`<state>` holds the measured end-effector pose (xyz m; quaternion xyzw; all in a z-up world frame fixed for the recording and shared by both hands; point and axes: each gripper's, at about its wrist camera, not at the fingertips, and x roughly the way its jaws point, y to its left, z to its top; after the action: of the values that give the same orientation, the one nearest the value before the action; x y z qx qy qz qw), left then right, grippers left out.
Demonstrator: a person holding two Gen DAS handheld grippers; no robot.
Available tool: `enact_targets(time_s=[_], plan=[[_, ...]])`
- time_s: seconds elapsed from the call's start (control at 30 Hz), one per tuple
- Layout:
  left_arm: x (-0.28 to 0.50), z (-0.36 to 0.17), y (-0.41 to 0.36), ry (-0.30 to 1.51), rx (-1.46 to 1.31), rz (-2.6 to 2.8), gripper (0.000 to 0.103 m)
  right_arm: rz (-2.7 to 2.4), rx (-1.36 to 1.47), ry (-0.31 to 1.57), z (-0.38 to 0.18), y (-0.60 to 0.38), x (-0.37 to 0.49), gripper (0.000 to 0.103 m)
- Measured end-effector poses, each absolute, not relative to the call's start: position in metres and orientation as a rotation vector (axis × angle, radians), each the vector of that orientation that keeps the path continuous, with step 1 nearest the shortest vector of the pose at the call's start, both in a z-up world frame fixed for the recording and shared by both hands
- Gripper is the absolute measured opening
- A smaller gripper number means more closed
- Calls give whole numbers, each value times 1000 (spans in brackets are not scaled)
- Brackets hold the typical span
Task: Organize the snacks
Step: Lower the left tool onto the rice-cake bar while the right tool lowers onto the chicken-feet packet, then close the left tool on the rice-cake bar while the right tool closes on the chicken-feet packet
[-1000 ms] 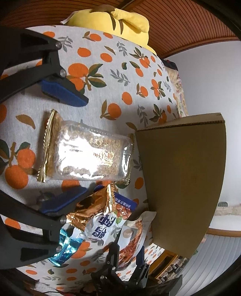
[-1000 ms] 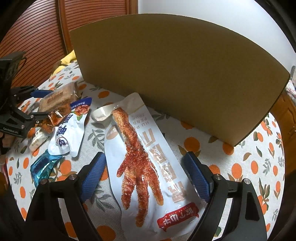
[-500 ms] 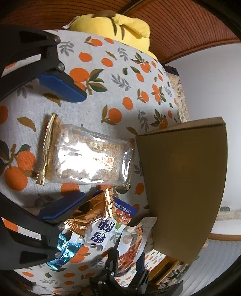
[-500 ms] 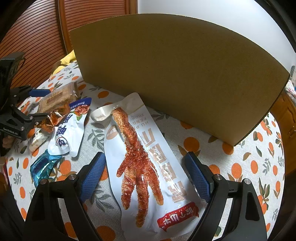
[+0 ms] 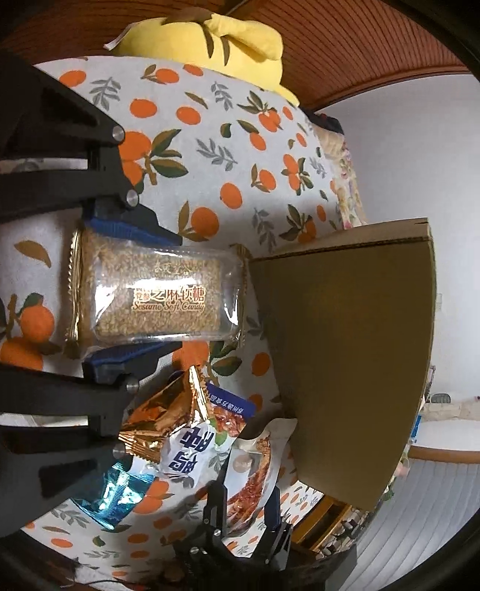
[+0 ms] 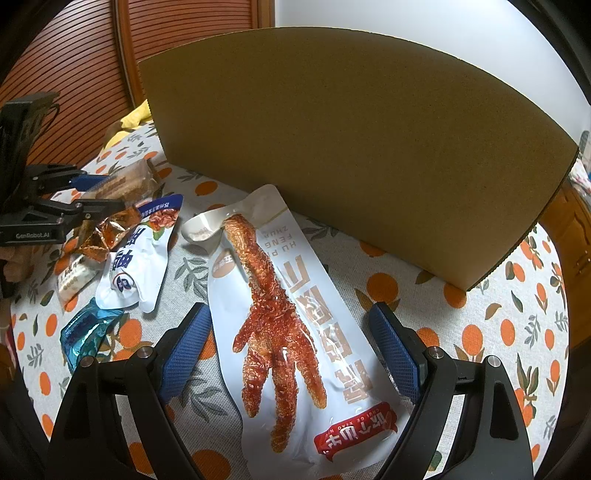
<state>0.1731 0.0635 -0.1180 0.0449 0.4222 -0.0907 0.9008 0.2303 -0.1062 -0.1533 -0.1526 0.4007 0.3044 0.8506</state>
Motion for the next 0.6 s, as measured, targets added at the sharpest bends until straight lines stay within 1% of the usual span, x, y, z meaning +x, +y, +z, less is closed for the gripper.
enact_targets(time_s=[0.2,0.23,0.27,0.47,0.5,0.57,0.6], plan=[[160,-111,67,834,62,-199,46,647,-338,866,-153,-106,234,89],[158,-110,67,829,60,-202,46,647,-338,871,-153,-106,235,88],[156,-108,67,823,56,-206,46,651,-341,877,-152,-105,236,83],[147,-96,63,783,35,-236,46,679,-375,903,-147,-103,229,68],[146,-95,62,777,34,-240,46,679,-381,903,-146,-102,226,67],[143,-91,60,766,29,-245,46,675,-383,904,-146,-103,222,59],[142,-89,60,760,26,-247,46,675,-379,902,-145,-104,220,58]])
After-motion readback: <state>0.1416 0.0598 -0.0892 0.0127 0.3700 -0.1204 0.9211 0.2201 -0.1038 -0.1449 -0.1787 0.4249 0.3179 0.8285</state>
